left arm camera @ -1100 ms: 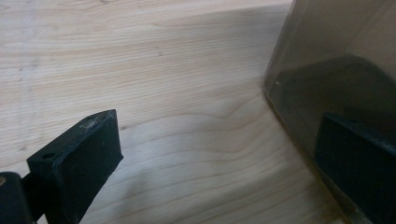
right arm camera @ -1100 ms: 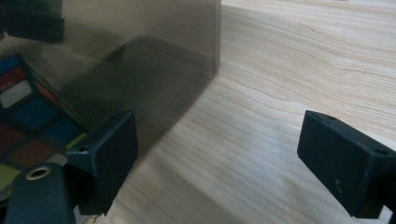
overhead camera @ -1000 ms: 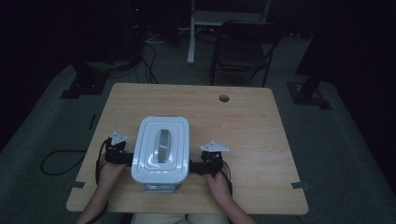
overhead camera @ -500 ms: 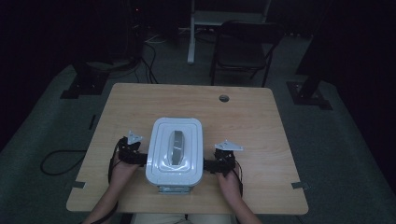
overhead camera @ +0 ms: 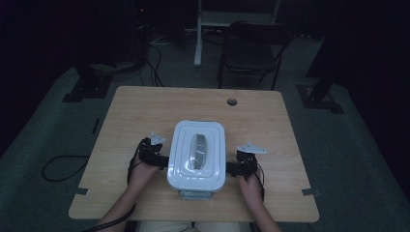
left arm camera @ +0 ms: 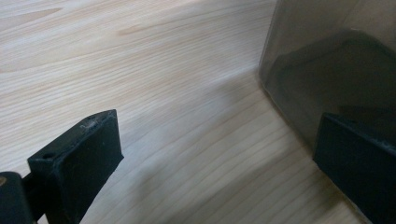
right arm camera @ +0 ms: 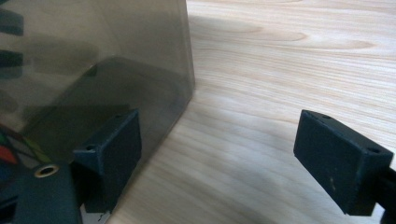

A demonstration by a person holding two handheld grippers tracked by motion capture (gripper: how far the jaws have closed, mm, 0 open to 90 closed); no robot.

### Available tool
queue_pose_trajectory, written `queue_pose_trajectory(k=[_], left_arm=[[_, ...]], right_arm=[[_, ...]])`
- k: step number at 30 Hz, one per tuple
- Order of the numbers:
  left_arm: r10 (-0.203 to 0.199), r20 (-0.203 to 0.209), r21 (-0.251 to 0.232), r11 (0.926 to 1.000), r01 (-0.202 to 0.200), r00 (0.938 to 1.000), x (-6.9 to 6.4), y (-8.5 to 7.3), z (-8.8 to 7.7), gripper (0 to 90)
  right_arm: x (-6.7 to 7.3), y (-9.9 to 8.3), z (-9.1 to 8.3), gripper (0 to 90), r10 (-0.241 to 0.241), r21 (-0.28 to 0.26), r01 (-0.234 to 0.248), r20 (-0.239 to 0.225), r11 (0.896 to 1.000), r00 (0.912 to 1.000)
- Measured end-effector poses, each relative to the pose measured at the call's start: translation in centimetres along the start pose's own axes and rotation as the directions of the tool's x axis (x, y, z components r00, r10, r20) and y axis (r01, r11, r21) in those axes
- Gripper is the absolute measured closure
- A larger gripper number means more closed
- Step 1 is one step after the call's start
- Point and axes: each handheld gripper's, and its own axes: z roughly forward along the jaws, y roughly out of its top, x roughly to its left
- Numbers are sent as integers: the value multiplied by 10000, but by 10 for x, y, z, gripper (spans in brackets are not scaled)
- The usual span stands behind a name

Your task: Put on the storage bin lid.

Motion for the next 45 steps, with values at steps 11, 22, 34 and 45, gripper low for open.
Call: queue_pose_trajectory(k=[11,22,34,45], left_arm=[[79,132,144,9999,-81,9999,-12,13,18,21],[150,57,414,9990,-152,9999,-19,20,31,21],[259,105,616,9977,-265,9996,-25,28,46,21],[142,1339,-782,9969,-37,9909,-8,22,39,19]], right_arm=[[-23,6,0,158,28,79,-30,212,10000,9998],[-41,15,5,158,101,317,-106,142,9994,9998],[-57,19,5,157,29,274,-35,237,9996,9997],[-64,12,6,128,296,147,-304,520,9994,9982]])
